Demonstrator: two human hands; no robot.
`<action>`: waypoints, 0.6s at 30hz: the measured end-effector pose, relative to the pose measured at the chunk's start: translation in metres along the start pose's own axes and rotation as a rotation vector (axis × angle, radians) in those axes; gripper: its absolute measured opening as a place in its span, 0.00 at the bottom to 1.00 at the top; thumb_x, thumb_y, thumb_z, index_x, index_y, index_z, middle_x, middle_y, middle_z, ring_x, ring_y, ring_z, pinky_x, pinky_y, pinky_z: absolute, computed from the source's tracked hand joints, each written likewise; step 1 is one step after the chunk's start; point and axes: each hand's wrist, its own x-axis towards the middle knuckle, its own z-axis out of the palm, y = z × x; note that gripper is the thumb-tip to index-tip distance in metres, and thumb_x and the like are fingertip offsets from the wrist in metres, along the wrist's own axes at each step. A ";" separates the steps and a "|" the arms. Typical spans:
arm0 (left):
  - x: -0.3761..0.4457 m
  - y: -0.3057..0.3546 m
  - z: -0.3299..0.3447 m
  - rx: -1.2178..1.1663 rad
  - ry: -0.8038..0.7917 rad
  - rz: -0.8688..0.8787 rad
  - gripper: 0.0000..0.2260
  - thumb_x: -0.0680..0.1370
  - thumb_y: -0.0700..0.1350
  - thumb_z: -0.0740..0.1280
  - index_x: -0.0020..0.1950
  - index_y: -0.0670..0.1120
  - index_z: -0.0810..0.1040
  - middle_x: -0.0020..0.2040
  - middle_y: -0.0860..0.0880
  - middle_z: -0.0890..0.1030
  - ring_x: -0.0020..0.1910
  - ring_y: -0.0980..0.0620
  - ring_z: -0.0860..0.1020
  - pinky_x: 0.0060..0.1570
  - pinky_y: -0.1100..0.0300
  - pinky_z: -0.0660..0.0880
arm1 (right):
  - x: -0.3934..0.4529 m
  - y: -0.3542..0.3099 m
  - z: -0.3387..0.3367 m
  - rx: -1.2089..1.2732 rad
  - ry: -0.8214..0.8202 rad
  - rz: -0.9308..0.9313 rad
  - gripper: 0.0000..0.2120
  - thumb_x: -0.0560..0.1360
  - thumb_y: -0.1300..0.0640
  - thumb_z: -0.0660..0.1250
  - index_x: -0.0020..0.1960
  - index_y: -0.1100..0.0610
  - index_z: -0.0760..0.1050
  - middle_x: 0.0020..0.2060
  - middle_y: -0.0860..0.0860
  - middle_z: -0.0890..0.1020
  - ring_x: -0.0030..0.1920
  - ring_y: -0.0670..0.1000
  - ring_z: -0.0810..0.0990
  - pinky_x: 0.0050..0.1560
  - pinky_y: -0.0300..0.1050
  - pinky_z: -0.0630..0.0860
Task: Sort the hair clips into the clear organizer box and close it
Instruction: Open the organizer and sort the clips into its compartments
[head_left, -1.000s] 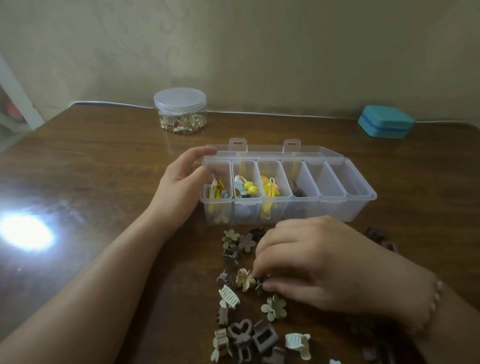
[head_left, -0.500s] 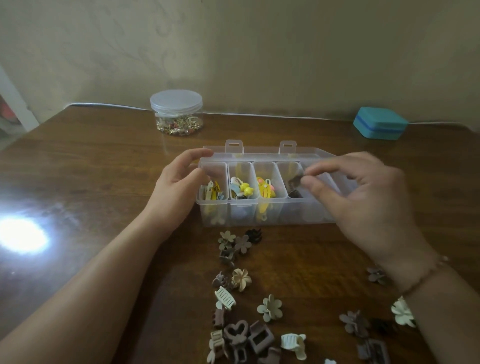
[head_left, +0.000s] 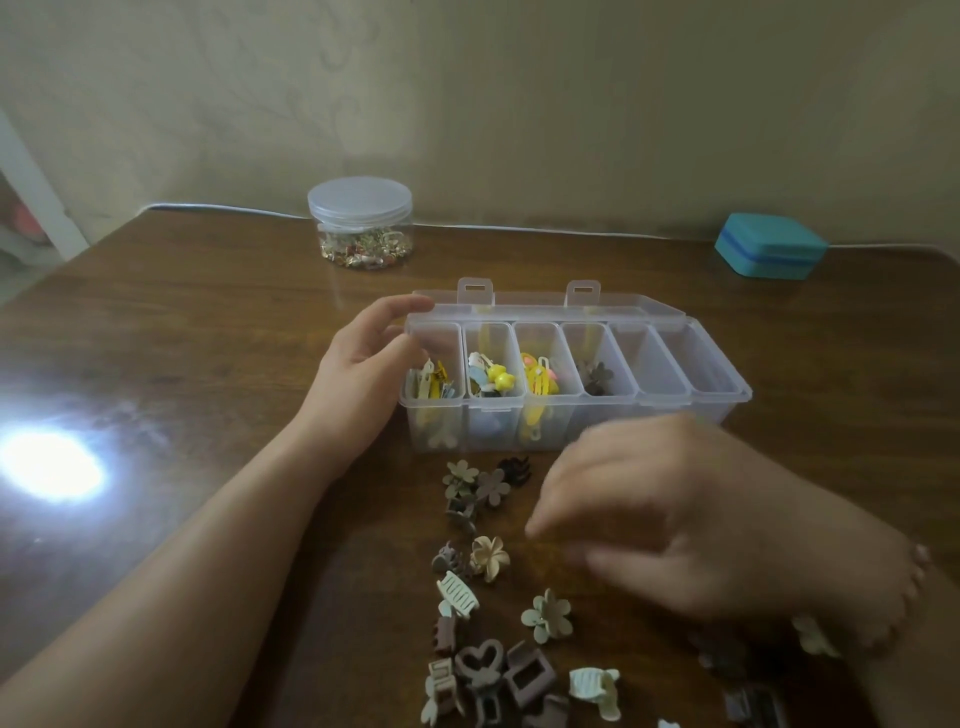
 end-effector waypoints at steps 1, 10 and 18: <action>0.000 0.000 0.000 0.001 0.001 -0.001 0.24 0.69 0.50 0.63 0.65 0.55 0.77 0.50 0.64 0.84 0.55 0.59 0.81 0.62 0.45 0.76 | 0.001 -0.002 0.001 -0.008 -0.087 -0.016 0.12 0.74 0.50 0.70 0.57 0.41 0.79 0.51 0.36 0.80 0.55 0.36 0.77 0.53 0.37 0.76; 0.000 -0.001 -0.001 0.021 0.003 0.011 0.24 0.69 0.51 0.63 0.66 0.56 0.77 0.50 0.65 0.84 0.55 0.61 0.80 0.64 0.45 0.74 | 0.004 -0.001 0.006 0.000 -0.196 -0.047 0.06 0.76 0.46 0.68 0.52 0.41 0.78 0.52 0.35 0.78 0.56 0.36 0.74 0.52 0.38 0.75; 0.000 -0.001 0.000 0.018 0.006 0.032 0.24 0.70 0.50 0.63 0.66 0.55 0.77 0.48 0.67 0.83 0.52 0.65 0.80 0.57 0.55 0.75 | -0.003 0.016 -0.007 0.099 0.519 0.117 0.05 0.73 0.54 0.70 0.48 0.48 0.79 0.42 0.39 0.80 0.44 0.44 0.79 0.41 0.36 0.75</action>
